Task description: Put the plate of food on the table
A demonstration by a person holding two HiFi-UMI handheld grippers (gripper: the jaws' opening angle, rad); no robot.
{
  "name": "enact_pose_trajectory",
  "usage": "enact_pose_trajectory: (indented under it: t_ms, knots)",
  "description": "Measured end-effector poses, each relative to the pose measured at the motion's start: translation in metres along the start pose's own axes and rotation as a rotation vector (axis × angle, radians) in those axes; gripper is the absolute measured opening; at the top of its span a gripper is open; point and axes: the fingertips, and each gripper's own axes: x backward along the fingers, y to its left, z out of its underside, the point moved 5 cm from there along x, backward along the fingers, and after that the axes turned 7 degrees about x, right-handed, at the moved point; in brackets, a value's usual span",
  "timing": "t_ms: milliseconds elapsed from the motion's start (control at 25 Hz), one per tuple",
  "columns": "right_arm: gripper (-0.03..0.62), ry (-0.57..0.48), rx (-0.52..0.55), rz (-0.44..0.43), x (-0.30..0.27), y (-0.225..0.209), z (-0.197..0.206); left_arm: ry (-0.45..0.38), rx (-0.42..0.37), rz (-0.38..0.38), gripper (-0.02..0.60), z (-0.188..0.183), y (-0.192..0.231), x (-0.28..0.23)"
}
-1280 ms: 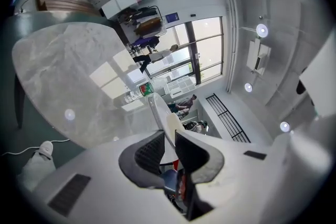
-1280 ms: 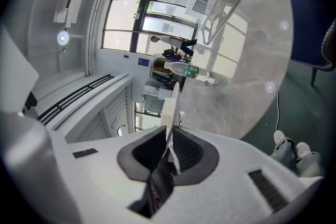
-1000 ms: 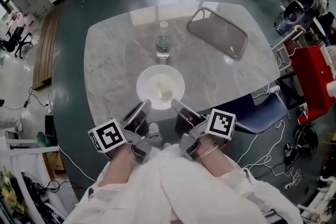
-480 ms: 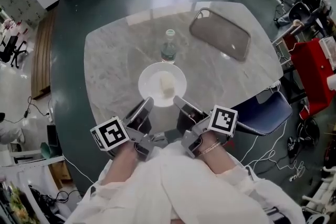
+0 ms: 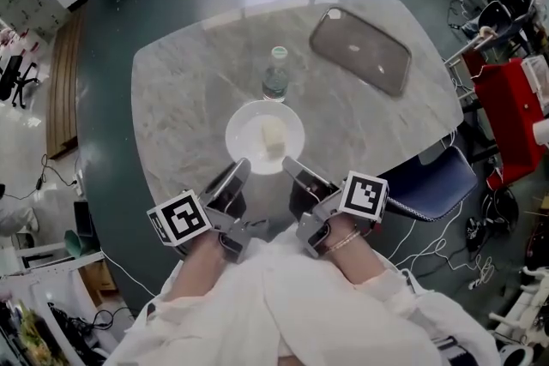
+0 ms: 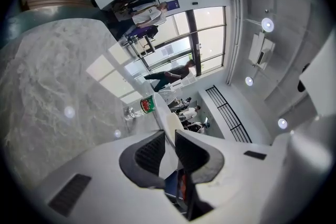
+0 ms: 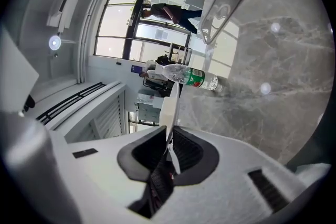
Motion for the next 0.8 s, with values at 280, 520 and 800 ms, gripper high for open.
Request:
enact_pose_trajectory:
  t_ms: [280, 520, 800]
  knots:
    - [0.015, 0.054, 0.032, 0.023, 0.002, -0.004, -0.012, -0.005, -0.029, -0.021, 0.064, 0.006, -0.001, -0.011]
    - [0.015, 0.075, 0.036, 0.026, 0.001, -0.006, -0.018, -0.010, -0.078, -0.043, 0.064, 0.002, -0.003, -0.015]
    - [0.015, 0.099, 0.028, 0.046, -0.001, -0.018, -0.015, 0.002, -0.112, -0.089, 0.063, 0.001, 0.008, -0.018]
